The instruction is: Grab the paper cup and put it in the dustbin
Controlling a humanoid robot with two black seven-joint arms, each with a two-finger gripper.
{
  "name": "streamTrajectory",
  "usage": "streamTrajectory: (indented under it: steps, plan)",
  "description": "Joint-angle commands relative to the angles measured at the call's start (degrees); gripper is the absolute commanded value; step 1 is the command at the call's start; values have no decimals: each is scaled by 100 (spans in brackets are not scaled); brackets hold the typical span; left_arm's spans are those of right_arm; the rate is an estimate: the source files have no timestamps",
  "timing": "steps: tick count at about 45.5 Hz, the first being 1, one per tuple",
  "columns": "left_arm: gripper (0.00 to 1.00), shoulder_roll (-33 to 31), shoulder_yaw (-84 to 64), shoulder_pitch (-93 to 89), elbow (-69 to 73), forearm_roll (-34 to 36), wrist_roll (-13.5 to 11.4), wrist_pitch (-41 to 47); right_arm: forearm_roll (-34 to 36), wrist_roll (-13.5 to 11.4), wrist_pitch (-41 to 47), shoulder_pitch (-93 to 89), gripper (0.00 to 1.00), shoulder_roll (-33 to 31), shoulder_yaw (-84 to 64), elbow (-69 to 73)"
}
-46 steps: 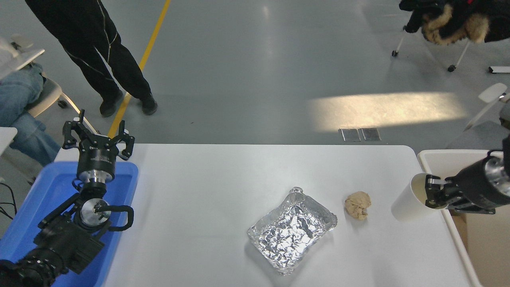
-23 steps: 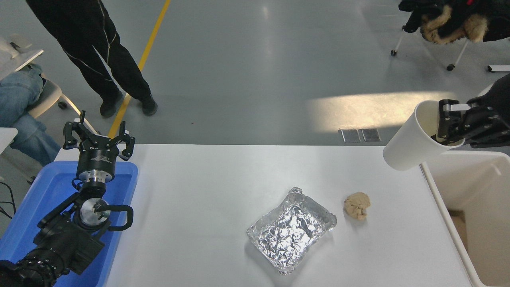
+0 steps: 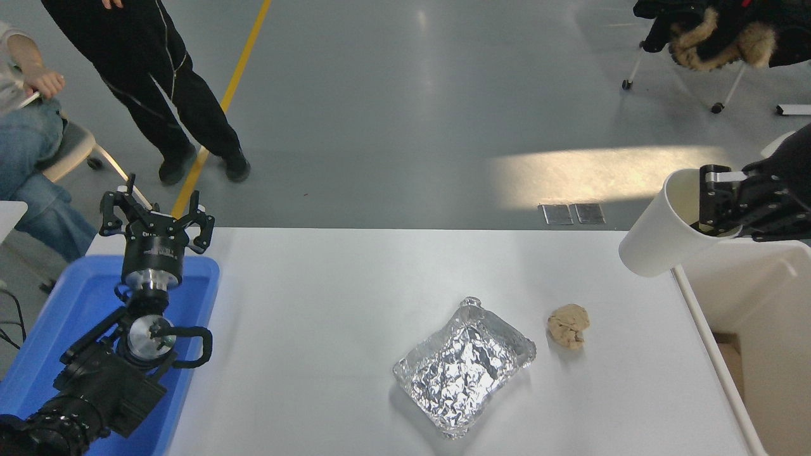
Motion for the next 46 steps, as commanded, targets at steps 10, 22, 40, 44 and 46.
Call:
streamTrajectory:
  steps: [10, 22, 40, 44, 46]
  plan:
    - [99, -3, -1, 0, -1, 1, 0, 1, 68, -24, -1835, -3855, 0, -415, 972, -2546]
    - [99, -3, 7, -9, -1, 1, 0, 1, 911, -42, -2644, -5903, 0, -380, 1860, -4066]
    - [99, -3, -1, 0, -1, 1, 0, 1, 1826, -42, -3110, -8672, 0, 147, 2343, -6870]
    - [99, -3, -1, 0, -1, 1, 0, 1, 1826, -42, -3206, -8998, 0, 296, 2572, -7160]
    - [99, -3, -1, 0, -1, 1, 0, 1, 1826, -42, -3224, -9147, 0, 402, 2651, -7301]
